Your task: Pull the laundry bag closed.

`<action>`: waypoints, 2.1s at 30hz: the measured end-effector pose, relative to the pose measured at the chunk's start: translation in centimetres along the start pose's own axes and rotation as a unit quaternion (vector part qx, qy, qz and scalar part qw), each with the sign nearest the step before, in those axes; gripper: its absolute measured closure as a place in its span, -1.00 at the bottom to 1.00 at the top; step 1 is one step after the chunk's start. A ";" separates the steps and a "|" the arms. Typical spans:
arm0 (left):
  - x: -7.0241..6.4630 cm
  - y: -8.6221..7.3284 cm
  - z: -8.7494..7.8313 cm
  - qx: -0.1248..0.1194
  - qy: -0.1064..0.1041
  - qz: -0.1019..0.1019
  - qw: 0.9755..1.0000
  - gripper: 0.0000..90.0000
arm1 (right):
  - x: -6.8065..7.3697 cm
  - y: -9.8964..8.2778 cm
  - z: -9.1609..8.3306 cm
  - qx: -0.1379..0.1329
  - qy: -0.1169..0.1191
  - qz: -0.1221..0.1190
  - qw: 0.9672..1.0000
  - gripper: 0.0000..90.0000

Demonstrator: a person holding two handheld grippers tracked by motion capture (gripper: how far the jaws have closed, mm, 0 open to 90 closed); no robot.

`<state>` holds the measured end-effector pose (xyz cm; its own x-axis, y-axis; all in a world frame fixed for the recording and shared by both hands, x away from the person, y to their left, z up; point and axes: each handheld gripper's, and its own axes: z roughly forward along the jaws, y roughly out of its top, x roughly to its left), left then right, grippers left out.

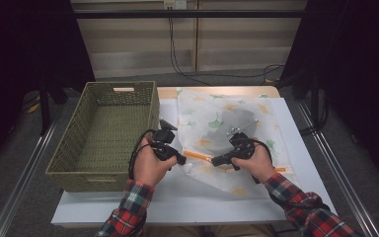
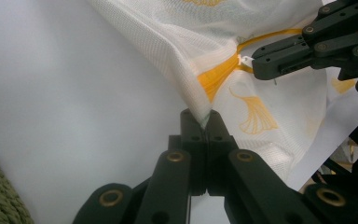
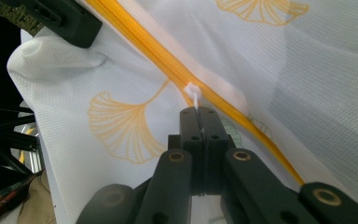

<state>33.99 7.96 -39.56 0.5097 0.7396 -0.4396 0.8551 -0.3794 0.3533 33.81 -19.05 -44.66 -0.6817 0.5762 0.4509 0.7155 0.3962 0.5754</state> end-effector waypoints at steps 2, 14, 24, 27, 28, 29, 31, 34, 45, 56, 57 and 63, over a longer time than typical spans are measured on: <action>0.0 0.0 0.0 0.001 0.001 0.000 1.000 0.99 | -0.1 -0.1 0.0 -0.002 0.004 0.004 1.000 1.00; 0.0 0.0 0.1 -0.006 -0.002 -0.010 1.000 0.99 | -0.5 -0.4 -0.4 -0.004 0.001 0.005 1.000 1.00; 0.0 0.0 0.0 -0.006 -0.004 -0.013 1.000 0.99 | -0.9 -0.9 -0.6 -0.002 -0.001 0.014 1.000 1.00; 0.0 0.1 0.0 -0.006 -0.001 -0.014 1.000 0.99 | -1.1 -1.0 -0.7 -0.004 -0.001 0.012 1.000 1.00; 0.0 0.1 0.0 -0.005 -0.001 -0.014 1.000 0.99 | -1.1 -1.0 -0.8 -0.005 -0.003 0.012 1.000 1.00; 0.0 0.1 0.0 -0.005 -0.003 -0.014 1.000 0.99 | -1.1 -1.0 -0.8 -0.005 -0.003 0.013 1.000 1.00; 0.0 0.1 -0.1 -0.004 -0.003 -0.014 1.000 0.99 | -1.0 -1.0 -0.8 -0.006 -0.004 0.013 1.000 1.00; 0.0 0.1 -0.1 -0.001 -0.002 -0.012 1.000 0.99 | -1.1 -1.1 -1.0 -0.006 -0.005 0.013 1.000 1.00; 0.1 0.1 0.0 0.000 0.002 -0.011 1.000 0.99 | -1.3 -1.4 -1.2 -0.010 -0.004 0.015 1.000 1.00; 0.1 0.1 -0.2 -0.001 0.000 -0.011 1.000 0.99 | -1.8 -1.9 -1.8 -0.009 -0.012 0.017 1.000 1.00; 0.0 0.1 -0.2 -0.002 -0.002 -0.013 1.000 0.99 | -1.8 -2.0 -1.9 -0.010 -0.014 0.017 1.000 1.00; 0.1 0.1 -0.2 -0.002 -0.002 -0.014 1.000 0.99 | -1.9 -2.2 -2.3 -0.012 -0.014 0.015 1.000 1.00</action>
<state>34.13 8.07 -39.38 0.4852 0.7480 -0.4528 0.8691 -0.3555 0.3440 33.18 -22.66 -45.22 -0.6545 0.6084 0.4488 0.7320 0.3615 0.5775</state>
